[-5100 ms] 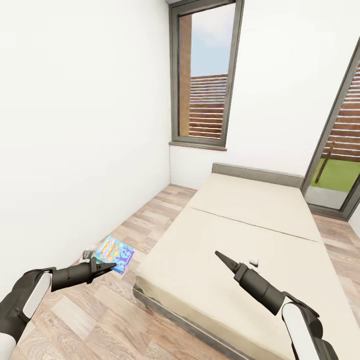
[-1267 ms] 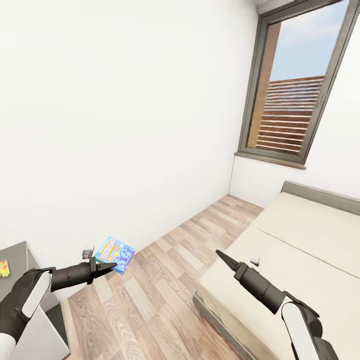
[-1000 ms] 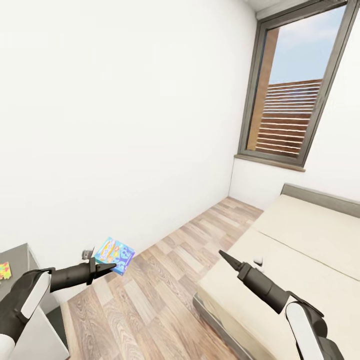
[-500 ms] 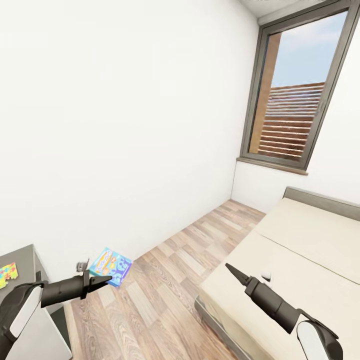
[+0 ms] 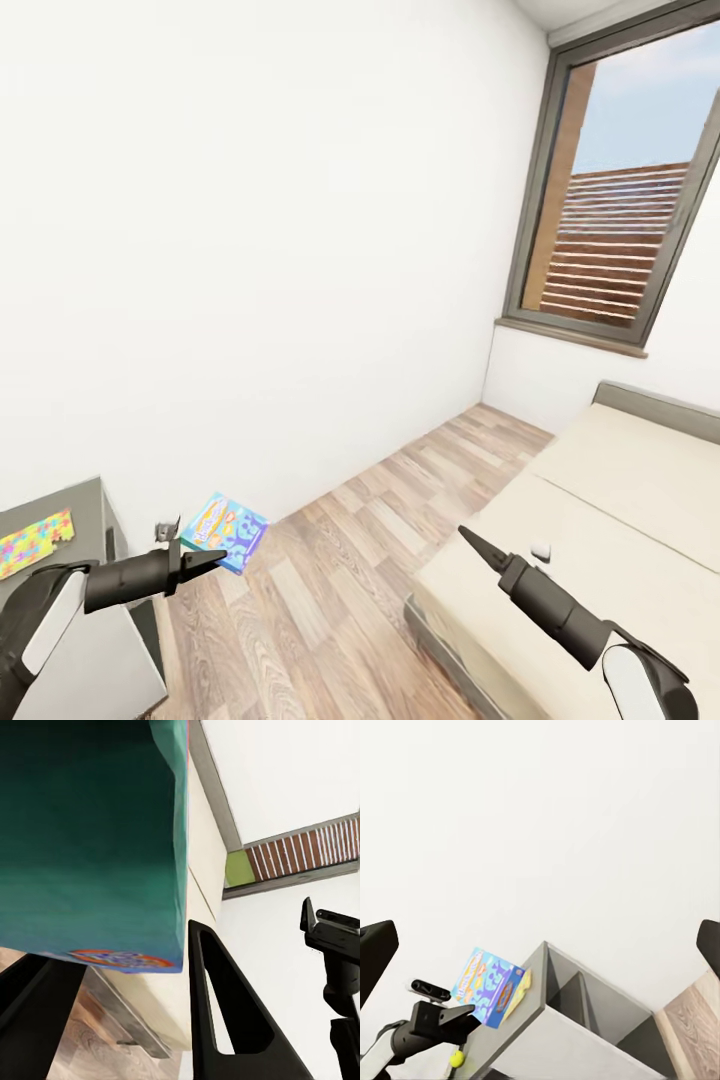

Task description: Put all the toys in the child's room - the three board games (two on the bed and one on the table), the two jigsaw puzzles on the table, and the tennis ball on the table - inside the toy box on the table in the child's room.

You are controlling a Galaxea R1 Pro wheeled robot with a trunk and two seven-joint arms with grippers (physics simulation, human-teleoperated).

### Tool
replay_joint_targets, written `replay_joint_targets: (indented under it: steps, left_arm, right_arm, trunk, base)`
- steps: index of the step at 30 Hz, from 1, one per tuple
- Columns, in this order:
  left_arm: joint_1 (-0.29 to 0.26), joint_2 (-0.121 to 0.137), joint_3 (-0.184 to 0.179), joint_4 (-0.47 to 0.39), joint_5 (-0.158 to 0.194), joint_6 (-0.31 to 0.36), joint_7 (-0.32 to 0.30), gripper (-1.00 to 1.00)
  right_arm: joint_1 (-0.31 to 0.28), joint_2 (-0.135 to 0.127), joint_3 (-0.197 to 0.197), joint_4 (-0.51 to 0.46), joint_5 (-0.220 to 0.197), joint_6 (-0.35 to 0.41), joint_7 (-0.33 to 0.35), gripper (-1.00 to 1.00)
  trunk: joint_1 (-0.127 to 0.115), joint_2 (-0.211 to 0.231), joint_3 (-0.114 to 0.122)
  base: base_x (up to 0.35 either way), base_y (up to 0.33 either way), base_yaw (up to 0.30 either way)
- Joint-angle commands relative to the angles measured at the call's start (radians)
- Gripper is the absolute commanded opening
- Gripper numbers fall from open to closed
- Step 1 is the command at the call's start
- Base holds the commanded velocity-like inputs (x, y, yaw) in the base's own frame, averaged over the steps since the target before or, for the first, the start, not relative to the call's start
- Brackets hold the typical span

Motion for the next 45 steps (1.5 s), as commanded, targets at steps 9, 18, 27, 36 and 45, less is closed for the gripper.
replay_joint_targets:
  steps: [9,18,27,36,45]
  left_arm:
    - [-0.001,-0.006,-0.017,-0.001,-0.001,0.004,-0.005,-1.0]
    - [-0.001,-0.001,-0.02,-0.001,-0.002,0.002,-0.004,-1.0]
    - [-0.001,-0.002,-0.02,-0.001,-0.001,0.001,-0.005,-1.0]
    - [-0.001,-0.005,-0.02,-0.001,-0.002,-0.001,-0.002,-1.0]
    - [-0.001,-0.002,-0.017,-0.001,-0.001,-0.002,-0.004,-1.0]
  right_arm:
    - [-0.001,0.001,-0.001,0.009,-0.005,0.006,0.002,1.0]
    - [-0.001,0.002,-0.001,0.01,-0.004,0.003,-0.002,1.0]
    - [-0.001,0.002,-0.02,0.01,-0.006,0.003,-0.003,1.0]
    - [-0.001,0.003,-0.026,0.01,-0.005,0.001,-0.004,1.0]
    - [-0.001,0.002,-0.027,0.01,-0.005,-0.001,-0.003,1.0]
  trunk:
    - [-0.034,0.061,0.026]
    - [-0.057,0.104,0.045]
    - [-0.057,0.104,0.045]
    - [-0.057,0.104,0.045]
    - [-0.057,0.104,0.045]
  base:
    - [0.0,0.0,0.287]
    - [0.0,0.0,0.289]
    - [0.0,0.0,0.289]
    - [0.0,0.0,0.289]
    - [0.0,0.0,0.204]
